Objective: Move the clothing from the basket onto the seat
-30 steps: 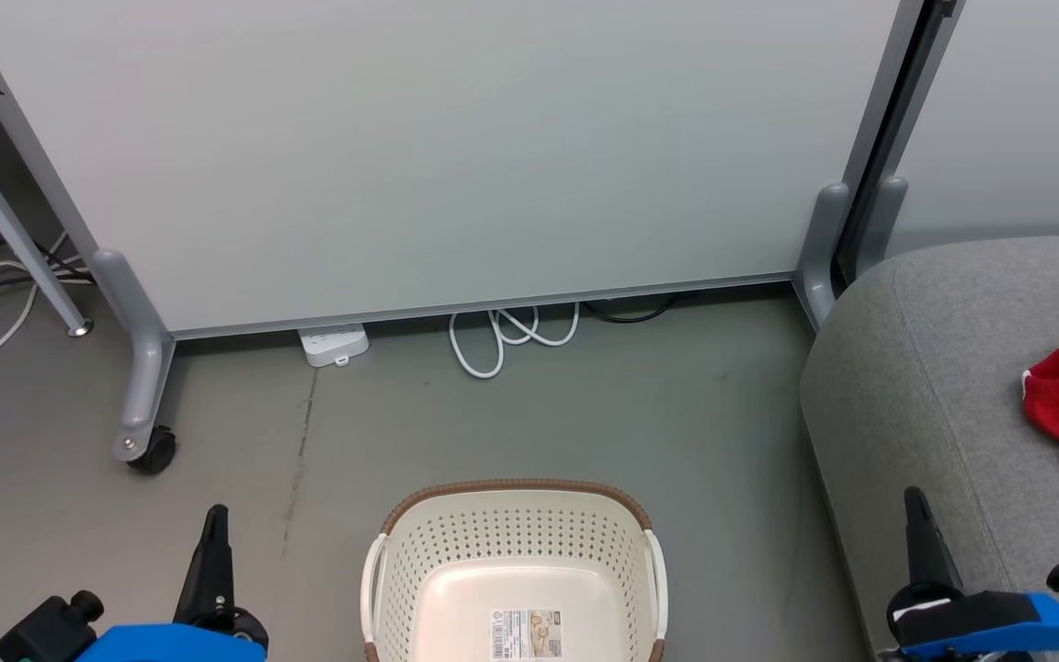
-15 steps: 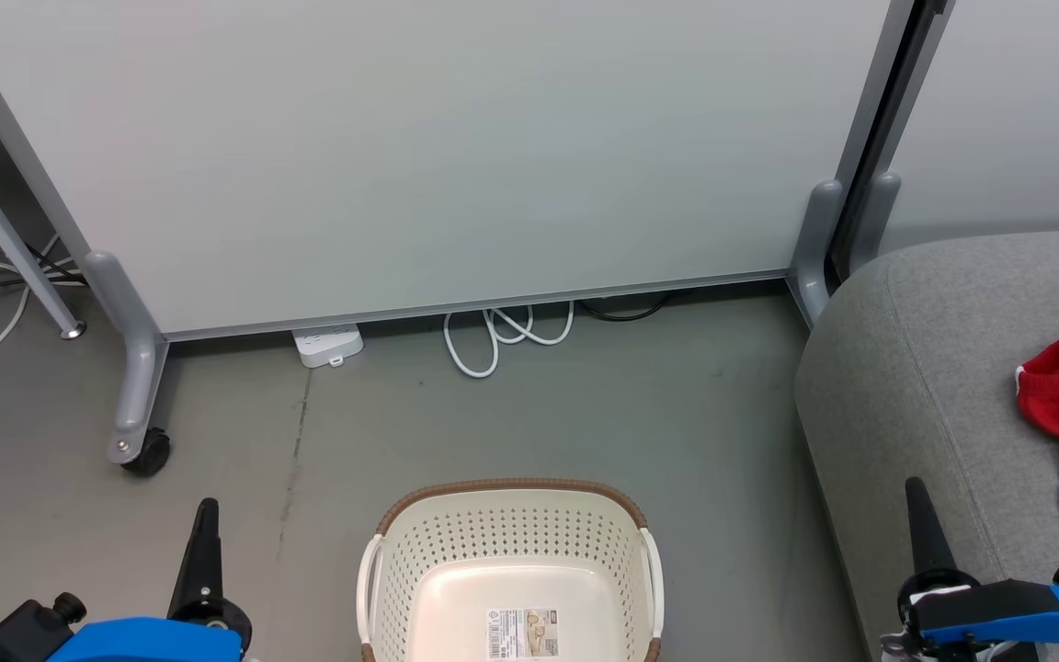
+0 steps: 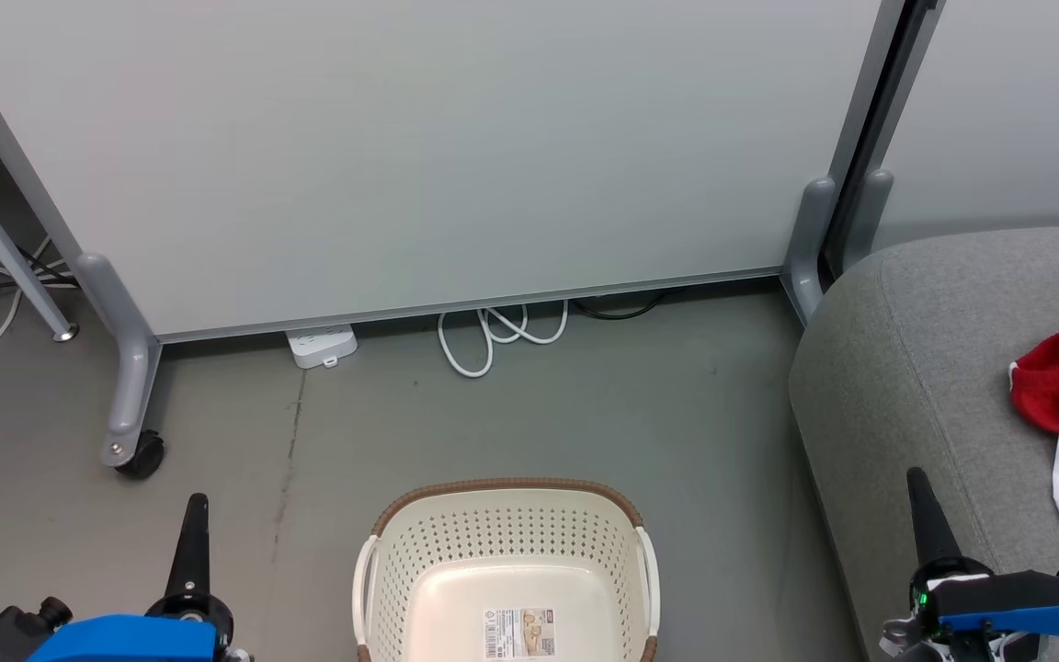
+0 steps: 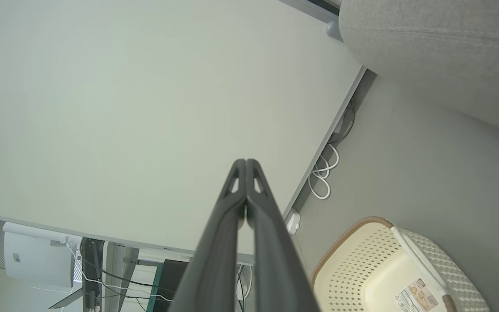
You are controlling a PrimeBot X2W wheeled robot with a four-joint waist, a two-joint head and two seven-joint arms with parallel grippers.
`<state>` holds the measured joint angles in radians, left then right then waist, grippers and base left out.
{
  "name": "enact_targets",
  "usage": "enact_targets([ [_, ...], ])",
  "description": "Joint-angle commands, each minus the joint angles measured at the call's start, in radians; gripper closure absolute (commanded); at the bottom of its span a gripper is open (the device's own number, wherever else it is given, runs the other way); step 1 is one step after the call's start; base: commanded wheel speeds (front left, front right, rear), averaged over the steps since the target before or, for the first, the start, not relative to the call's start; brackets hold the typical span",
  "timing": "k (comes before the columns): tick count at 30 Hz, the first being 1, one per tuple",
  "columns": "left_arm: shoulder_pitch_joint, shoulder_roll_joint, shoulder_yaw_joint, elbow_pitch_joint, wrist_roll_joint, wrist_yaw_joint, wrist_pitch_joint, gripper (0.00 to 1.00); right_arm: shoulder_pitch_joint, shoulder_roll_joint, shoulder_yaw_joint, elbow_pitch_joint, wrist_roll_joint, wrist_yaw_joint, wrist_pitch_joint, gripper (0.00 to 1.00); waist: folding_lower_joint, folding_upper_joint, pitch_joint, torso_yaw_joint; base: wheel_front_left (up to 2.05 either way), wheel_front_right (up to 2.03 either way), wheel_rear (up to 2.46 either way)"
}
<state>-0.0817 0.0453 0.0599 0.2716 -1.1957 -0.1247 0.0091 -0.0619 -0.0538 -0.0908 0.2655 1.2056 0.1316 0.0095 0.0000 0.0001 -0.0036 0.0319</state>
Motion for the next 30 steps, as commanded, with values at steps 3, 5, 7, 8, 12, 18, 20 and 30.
enact_targets([
  [3, -0.025, 0.006, 0.011, -0.013, -0.043, -0.003, 0.013, 1.00, -0.025, 0.001, -0.004, -0.012, 0.044, -0.001, 0.010, 1.00, 0.0000, -0.0001, 0.000, -0.002, 0.00, 0.00, 0.00],
  [5, -0.026, 0.006, 0.014, -0.014, -0.062, -0.003, 0.018, 1.00, -0.027, 0.001, -0.005, -0.013, 0.061, -0.001, 0.017, 1.00, 0.0000, -0.0001, 0.001, -0.003, 0.00, 0.00, 0.00],
  [7, -0.026, 0.006, 0.015, -0.014, -0.072, -0.004, 0.019, 1.00, -0.028, 0.001, -0.005, -0.013, 0.070, -0.001, 0.018, 1.00, 0.0000, -0.0001, 0.001, -0.004, 0.00, 0.00, 0.00],
  [8, -0.026, 0.006, 0.018, -0.015, -0.091, -0.004, 0.024, 1.00, -0.029, 0.002, -0.006, -0.013, 0.088, -0.001, 0.023, 1.00, 0.0000, -0.0001, 0.001, -0.005, 0.00, 0.00, 0.00],
  [12, -0.027, 0.006, 0.021, -0.016, -0.117, -0.004, 0.031, 1.00, -0.032, 0.002, -0.008, -0.014, 0.115, -0.001, 0.030, 1.00, 0.0000, -0.0001, 0.002, -0.007, 0.00, 0.00, 0.00],
  [18, -0.029, 0.006, 0.025, -0.018, -0.168, -0.005, 0.044, 1.00, -0.034, 0.002, -0.011, -0.016, 0.166, -0.001, 0.043, 1.00, 0.0000, -0.0001, 0.002, -0.011, 0.00, 0.00, 0.00],
  [20, -0.028, 0.006, 0.028, -0.019, -0.194, -0.005, 0.052, 1.00, -0.036, 0.002, -0.012, -0.017, 0.189, -0.001, 0.050, 1.00, 0.0000, -0.0001, 0.003, -0.013, 0.00, 0.00, 0.00],
  [30, -0.029, 0.007, 0.040, -0.023, -0.274, -0.007, 0.071, 1.00, -0.045, 0.003, -0.017, -0.019, 0.268, -0.001, 0.072, 1.00, 0.0000, -0.0001, 0.004, -0.019, 0.00, 0.00, 0.00],
])
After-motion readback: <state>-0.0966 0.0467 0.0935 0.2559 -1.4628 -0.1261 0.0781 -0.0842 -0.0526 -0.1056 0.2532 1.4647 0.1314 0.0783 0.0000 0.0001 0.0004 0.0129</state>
